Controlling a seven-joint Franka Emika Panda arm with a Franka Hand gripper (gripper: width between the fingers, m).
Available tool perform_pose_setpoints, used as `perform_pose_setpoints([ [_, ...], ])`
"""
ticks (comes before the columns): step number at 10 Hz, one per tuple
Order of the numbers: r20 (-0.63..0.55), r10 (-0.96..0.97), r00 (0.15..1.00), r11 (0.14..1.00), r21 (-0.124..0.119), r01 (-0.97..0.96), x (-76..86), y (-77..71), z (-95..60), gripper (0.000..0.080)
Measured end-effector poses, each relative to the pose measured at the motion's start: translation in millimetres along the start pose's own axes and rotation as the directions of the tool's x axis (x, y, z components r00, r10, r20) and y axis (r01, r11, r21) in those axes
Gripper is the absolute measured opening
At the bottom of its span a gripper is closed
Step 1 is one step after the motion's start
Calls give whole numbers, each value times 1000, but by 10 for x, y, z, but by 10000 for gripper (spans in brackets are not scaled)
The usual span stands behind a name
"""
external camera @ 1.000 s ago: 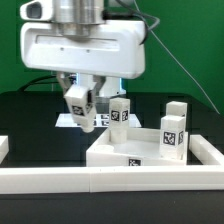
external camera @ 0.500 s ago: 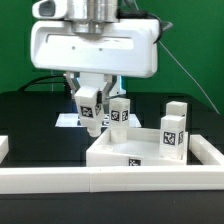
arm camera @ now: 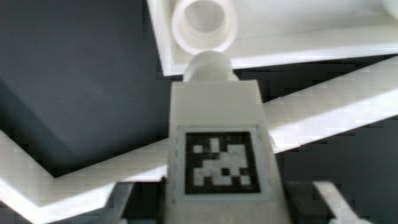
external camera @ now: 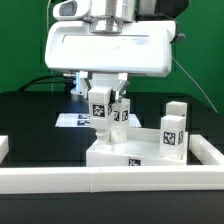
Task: Assemble square table
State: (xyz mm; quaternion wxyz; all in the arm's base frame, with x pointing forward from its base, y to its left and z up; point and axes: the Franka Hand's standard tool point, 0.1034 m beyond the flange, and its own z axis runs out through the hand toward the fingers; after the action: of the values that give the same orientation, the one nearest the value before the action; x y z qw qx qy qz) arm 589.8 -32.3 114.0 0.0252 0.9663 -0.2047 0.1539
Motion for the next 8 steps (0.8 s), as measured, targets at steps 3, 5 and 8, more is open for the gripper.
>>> perform_pose_setpoints([
  [3,-3,-39,999,999,1,39,-36,-23,-1,290],
  [5,-24,-67,997,998,4,67,-116,-59,-3,290],
  [8,-55,-74,996,997,1,74,-144,-53,17,290],
])
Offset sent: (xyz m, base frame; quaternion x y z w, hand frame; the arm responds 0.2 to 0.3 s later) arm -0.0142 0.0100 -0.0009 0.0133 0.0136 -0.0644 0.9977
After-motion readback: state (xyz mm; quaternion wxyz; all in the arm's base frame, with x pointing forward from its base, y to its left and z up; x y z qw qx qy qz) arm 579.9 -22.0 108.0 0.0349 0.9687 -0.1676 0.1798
